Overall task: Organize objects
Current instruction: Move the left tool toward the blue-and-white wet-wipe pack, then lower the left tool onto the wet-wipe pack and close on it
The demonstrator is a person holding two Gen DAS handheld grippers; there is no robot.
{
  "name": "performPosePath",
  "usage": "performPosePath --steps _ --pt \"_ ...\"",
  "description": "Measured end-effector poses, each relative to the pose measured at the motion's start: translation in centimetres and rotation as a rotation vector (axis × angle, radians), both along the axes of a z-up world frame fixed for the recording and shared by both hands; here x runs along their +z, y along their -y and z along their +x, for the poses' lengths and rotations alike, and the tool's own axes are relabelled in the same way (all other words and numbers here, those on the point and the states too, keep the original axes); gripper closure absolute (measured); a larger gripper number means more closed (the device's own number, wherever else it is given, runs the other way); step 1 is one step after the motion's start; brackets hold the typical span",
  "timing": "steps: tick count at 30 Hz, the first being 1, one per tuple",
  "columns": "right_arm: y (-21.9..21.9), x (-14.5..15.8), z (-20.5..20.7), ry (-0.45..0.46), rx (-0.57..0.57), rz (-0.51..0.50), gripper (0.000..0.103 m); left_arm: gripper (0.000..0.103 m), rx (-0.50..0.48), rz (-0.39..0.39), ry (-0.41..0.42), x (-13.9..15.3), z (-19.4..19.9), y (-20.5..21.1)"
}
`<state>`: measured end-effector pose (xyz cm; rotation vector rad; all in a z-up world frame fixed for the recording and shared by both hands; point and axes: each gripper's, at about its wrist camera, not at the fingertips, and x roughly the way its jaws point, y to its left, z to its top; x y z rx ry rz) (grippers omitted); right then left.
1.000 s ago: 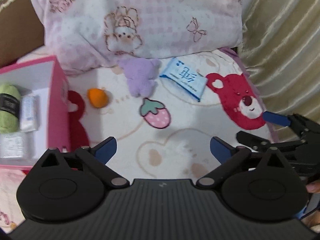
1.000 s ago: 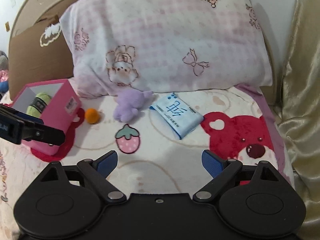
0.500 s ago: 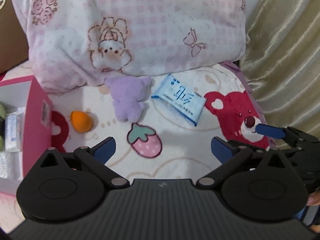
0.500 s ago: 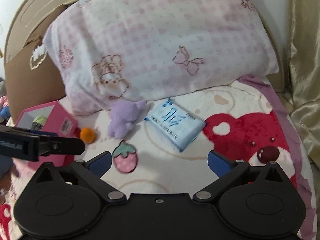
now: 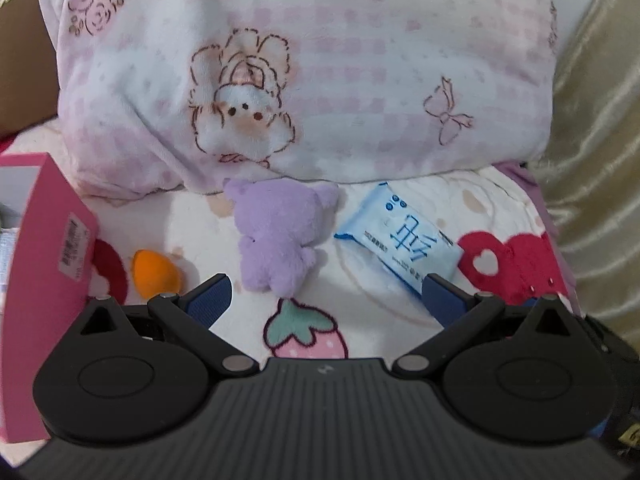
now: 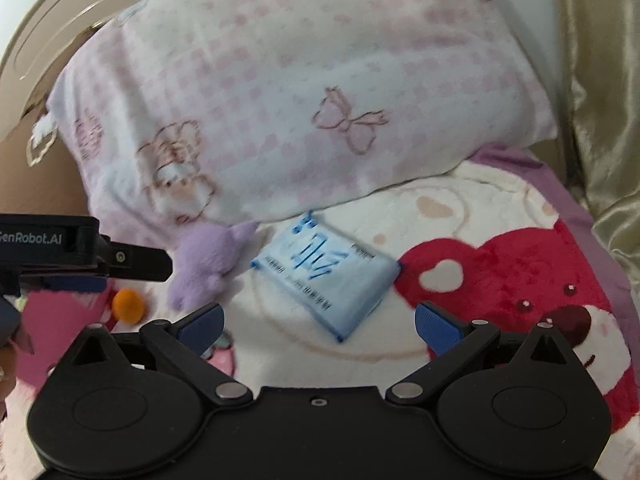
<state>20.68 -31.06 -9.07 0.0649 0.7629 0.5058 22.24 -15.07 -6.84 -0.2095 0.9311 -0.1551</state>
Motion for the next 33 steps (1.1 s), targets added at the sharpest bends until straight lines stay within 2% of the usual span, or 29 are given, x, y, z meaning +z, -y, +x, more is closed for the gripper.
performPosePath --steps 3,5,6,10,14,18,21,23,26,33 --pt "0.3 -1.1 0.9 -0.031 -0.033 0.046 0.000 0.000 -0.014 -0.013 0.018 -1.1 0.6 0.1" --pt "0.5 -1.7 1.3 -0.023 -0.060 0.084 0.000 0.000 -0.041 -0.065 0.012 -1.9 1.1 0.1" --pt "0.4 -2.0 1.3 0.003 -0.064 0.090 0.000 0.000 -0.037 -0.097 0.005 -2.3 1.3 -0.1" --pt "-0.6 -2.5 0.8 0.123 -0.054 -0.002 0.000 0.000 0.021 -0.186 0.002 -3.3 1.8 -0.3" --pt "-0.3 -3.1 1.4 0.112 -0.068 0.018 0.000 0.000 -0.004 -0.156 0.007 -3.6 2.4 0.4" --pt "-0.7 -3.8 2.1 0.081 -0.023 0.003 0.000 0.000 -0.069 -0.190 0.035 -4.1 2.6 0.9" --pt "-1.1 -4.3 2.2 0.091 -0.054 -0.041 0.000 0.000 -0.079 -0.168 0.027 -4.6 3.1 1.4" --pt "-1.4 -4.6 2.4 0.083 -0.060 -0.065 0.000 0.000 -0.096 -0.101 0.053 -4.6 3.2 2.1" --pt "-1.8 -5.2 3.0 0.046 -0.050 -0.054 0.000 0.000 -0.120 0.002 0.104 -4.6 3.4 3.1" --pt "-2.2 -5.8 3.2 0.034 -0.058 -0.041 0.000 0.000 -0.131 0.101 0.086 -5.0 4.8 4.7"
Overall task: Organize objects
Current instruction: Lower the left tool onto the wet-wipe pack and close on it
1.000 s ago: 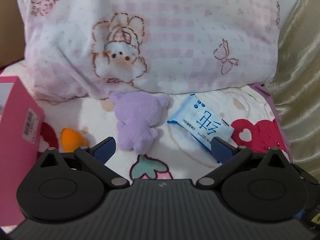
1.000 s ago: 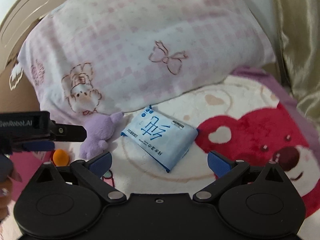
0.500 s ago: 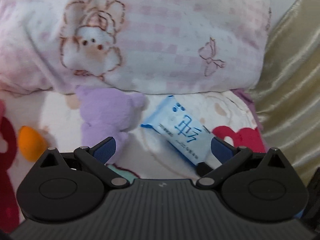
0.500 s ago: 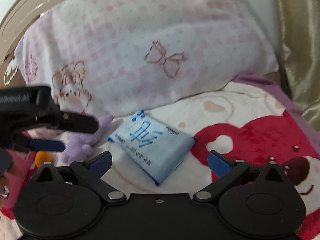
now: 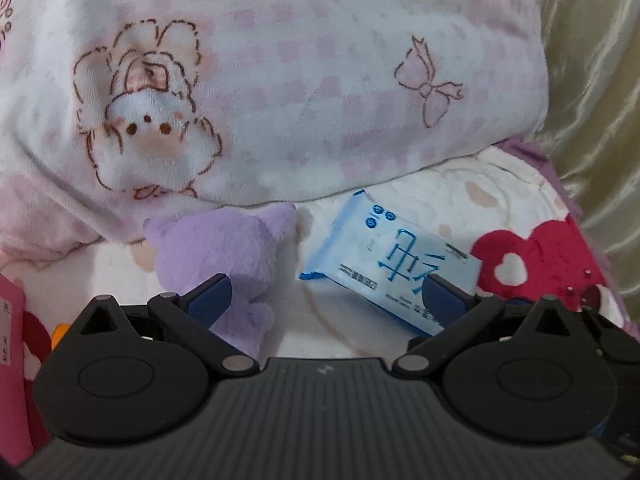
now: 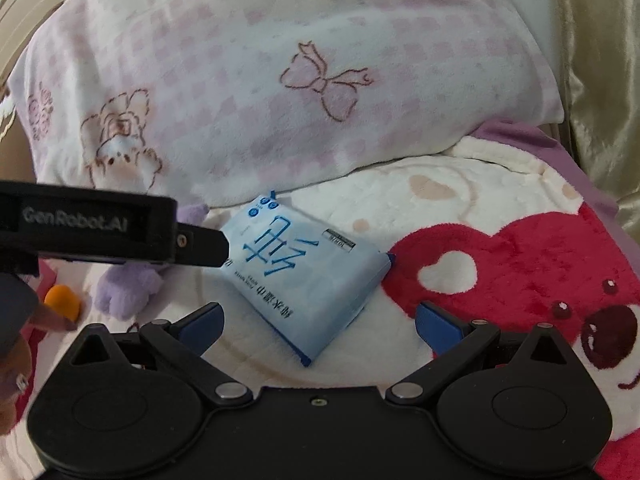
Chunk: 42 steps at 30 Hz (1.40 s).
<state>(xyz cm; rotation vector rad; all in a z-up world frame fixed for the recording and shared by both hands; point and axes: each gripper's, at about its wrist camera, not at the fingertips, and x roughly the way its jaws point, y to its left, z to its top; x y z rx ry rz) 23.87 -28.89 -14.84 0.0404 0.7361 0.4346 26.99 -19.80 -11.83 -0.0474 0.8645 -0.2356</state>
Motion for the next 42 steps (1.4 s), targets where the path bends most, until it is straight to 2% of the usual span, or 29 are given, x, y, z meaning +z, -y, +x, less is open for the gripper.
performPosePath --steps 3,7,10,12,16,20,26,30,35,39,42 --pt "0.1 -0.2 0.5 -0.032 -0.010 0.034 0.000 0.000 -0.012 0.040 0.041 -0.1 0.0 0.4" --pt "0.7 -0.6 1.2 -0.088 -0.024 0.071 0.000 0.001 -0.003 0.043 0.084 0.2 -0.5 0.2" --pt "1.7 -0.9 1.7 -0.117 -0.060 0.146 0.000 0.002 -0.020 0.053 0.114 0.3 -0.8 0.2" --pt "2.4 -1.1 1.6 -0.108 -0.078 0.199 0.000 0.003 0.015 0.085 0.131 0.5 -1.0 0.2" --pt "2.9 -1.6 0.9 -0.072 -0.088 0.254 0.000 0.004 0.017 0.038 0.134 1.0 -1.3 -0.1" --pt "1.7 -1.0 1.0 -0.079 -0.025 0.152 0.000 0.009 -0.020 0.074 0.146 1.4 -1.3 0.9" --pt "2.3 -0.8 0.8 -0.079 -0.010 0.217 0.004 0.012 -0.095 0.084 0.169 1.3 -1.1 2.4" --pt "2.1 -0.8 0.7 -0.061 0.009 0.212 0.010 0.014 -0.147 0.047 0.097 -0.2 0.2 2.5" --pt "1.5 -1.3 0.8 -0.059 0.026 0.199 0.012 0.014 -0.208 0.108 0.074 -1.9 1.3 2.9" --pt "1.4 -1.5 1.0 -0.071 0.046 0.188 0.011 0.010 -0.202 0.051 0.049 -2.4 2.5 2.5" --pt "1.9 -1.7 1.2 -0.085 0.050 0.218 0.011 0.011 -0.190 -0.003 0.004 -2.9 3.2 2.5"
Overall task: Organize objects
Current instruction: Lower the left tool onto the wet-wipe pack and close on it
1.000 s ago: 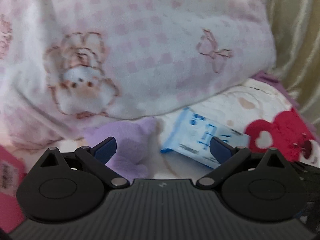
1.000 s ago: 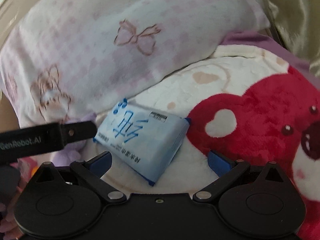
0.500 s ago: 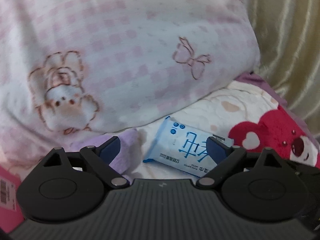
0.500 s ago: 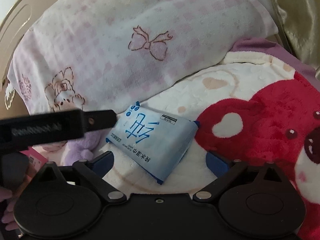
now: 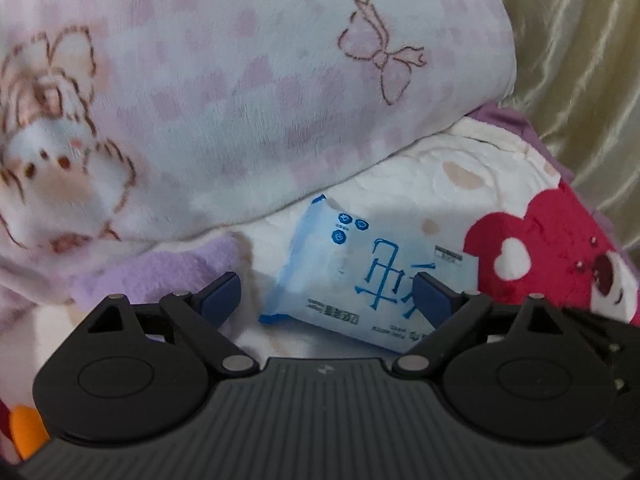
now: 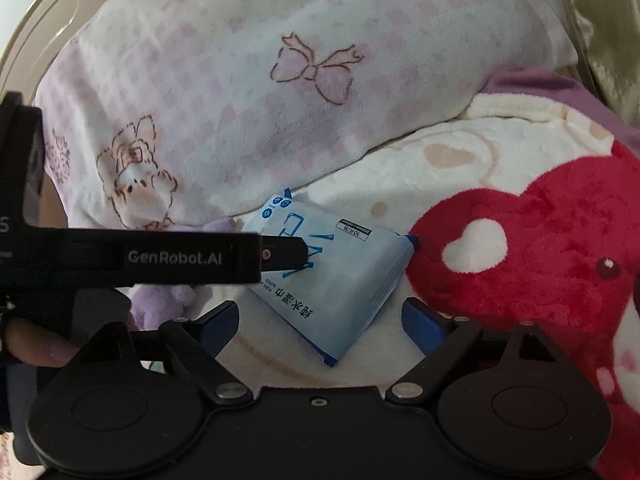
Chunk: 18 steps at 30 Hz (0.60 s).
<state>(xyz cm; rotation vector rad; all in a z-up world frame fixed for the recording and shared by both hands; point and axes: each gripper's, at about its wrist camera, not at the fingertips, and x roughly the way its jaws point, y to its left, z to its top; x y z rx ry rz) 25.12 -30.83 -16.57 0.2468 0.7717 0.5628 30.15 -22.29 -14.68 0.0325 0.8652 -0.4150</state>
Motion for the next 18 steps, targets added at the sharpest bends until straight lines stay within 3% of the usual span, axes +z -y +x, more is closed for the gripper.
performPosePath --steps 2,4,7,13,16,18 --pt "0.0 0.1 0.0 0.000 0.010 -0.004 0.013 0.029 -0.002 -0.054 -0.038 -0.1 -0.1 -0.1" --pt "-0.2 0.2 -0.1 0.009 0.014 -0.035 0.022 0.041 0.059 -0.096 -0.008 -0.1 -0.7 -0.6" --pt "-1.3 0.5 -0.4 0.051 0.024 -0.156 0.033 0.051 0.090 -0.160 -0.005 -0.5 -1.1 -1.6" --pt "-0.7 0.7 -0.6 0.082 0.020 -0.167 0.053 0.059 0.064 -0.170 -0.020 -0.6 -1.9 -1.5" --pt "-2.0 1.2 -2.2 0.173 0.031 -0.290 0.054 0.061 0.075 -0.161 -0.023 -0.3 -2.8 -1.4" --pt "-2.5 1.3 -2.7 0.179 0.035 -0.314 0.053 0.062 0.084 -0.145 -0.018 -0.2 -3.5 -1.3"
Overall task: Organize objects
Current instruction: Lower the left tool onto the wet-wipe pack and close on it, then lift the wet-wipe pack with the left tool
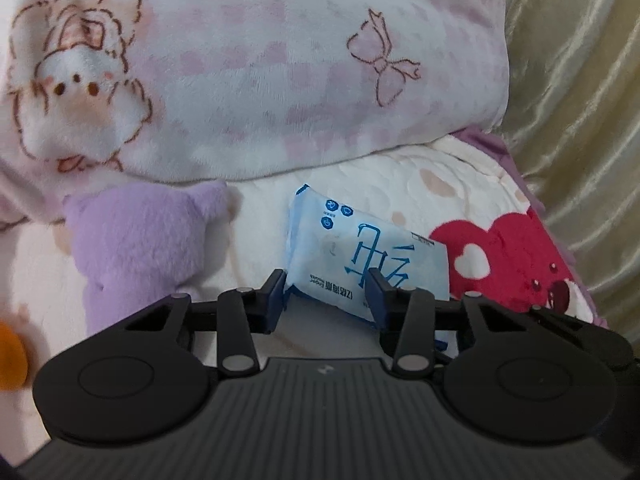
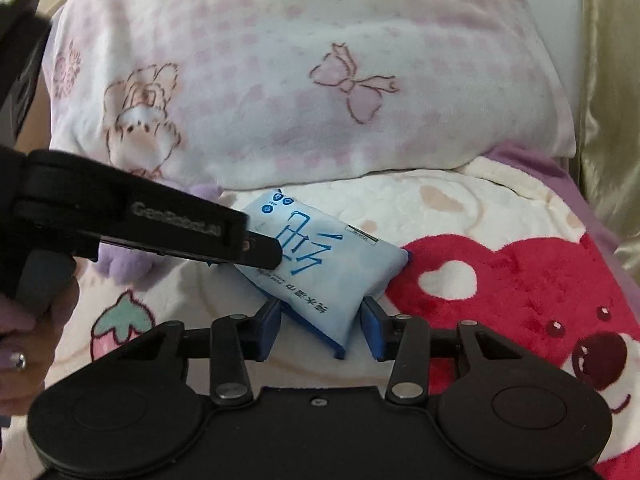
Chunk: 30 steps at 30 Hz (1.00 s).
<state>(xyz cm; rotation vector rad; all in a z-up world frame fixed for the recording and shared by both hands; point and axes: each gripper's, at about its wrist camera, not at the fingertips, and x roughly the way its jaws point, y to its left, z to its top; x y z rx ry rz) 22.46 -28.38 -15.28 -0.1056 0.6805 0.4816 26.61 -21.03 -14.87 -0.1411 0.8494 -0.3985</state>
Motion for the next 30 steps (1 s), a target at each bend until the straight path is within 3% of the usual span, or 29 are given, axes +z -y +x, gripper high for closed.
performPosePath --steps 3,7,9,15,20,24,26,30 --pt "0.9 0.2 0.1 -0.033 0.008 0.050 0.049 0.062 -0.001 -0.016 -0.024 0.1 -1.0 -0.5" --pt "2.1 0.9 -0.2 -0.109 0.082 0.109 0.030 0.063 0.023 -0.089 -0.101 -0.2 -2.8 -2.0" --pt "2.2 0.9 -0.7 -0.150 0.130 0.109 0.030 0.063 0.025 -0.090 -0.103 -0.4 -4.2 -2.4" --pt "1.7 0.8 -2.0 -0.154 0.161 0.073 0.022 0.061 0.021 -0.094 -0.106 -0.4 -5.8 -2.9" --pt "4.7 -0.3 0.1 -0.285 0.092 0.289 0.021 0.060 0.021 -0.003 -0.031 0.4 -4.3 -3.3" --pt "7.0 -1.3 1.5 -0.380 0.036 0.489 0.022 0.063 -0.043 -0.041 -0.053 0.1 -3.2 -3.0" --pt "6.9 -1.5 1.6 -0.382 0.032 0.490 0.028 0.063 -0.072 -0.069 -0.070 -0.3 -3.3 -2.5" --pt "5.9 -1.3 1.0 -0.324 0.047 0.414 0.036 0.068 -0.040 -0.083 -0.074 -0.5 -4.4 -2.5"
